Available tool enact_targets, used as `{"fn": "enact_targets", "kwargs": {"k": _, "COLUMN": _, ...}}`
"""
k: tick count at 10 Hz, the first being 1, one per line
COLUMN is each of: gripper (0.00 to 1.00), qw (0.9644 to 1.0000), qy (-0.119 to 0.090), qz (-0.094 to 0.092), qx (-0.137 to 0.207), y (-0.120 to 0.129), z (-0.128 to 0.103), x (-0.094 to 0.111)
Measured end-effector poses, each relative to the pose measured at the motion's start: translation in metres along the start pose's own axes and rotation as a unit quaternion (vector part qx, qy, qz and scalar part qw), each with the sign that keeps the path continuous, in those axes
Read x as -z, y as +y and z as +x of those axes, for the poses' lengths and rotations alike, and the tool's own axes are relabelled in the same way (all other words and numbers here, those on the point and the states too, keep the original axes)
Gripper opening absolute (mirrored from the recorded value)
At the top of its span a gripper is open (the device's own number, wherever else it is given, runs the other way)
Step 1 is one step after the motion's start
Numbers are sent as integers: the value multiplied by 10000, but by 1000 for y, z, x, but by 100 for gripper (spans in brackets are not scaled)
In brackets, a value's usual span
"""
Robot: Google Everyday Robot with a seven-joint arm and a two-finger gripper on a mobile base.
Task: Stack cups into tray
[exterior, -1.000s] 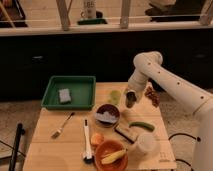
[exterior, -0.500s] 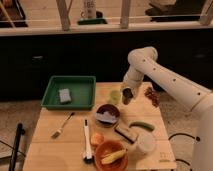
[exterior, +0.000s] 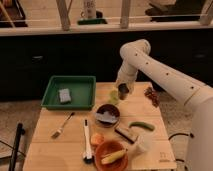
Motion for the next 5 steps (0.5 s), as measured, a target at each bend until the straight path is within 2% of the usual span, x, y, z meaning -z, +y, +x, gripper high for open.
{"fn": "enact_targets", "kwargs": {"k": 2, "gripper": 0, "qw": 9998, "qy": 31, "qz": -37, "qx": 170, "y": -15, "z": 2, "x": 2}}
{"fn": "enact_targets", "kwargs": {"k": 5, "gripper": 0, "qw": 9992, "qy": 16, "qz": -166, "qx": 360, "y": -22, "z": 11, "x": -1}}
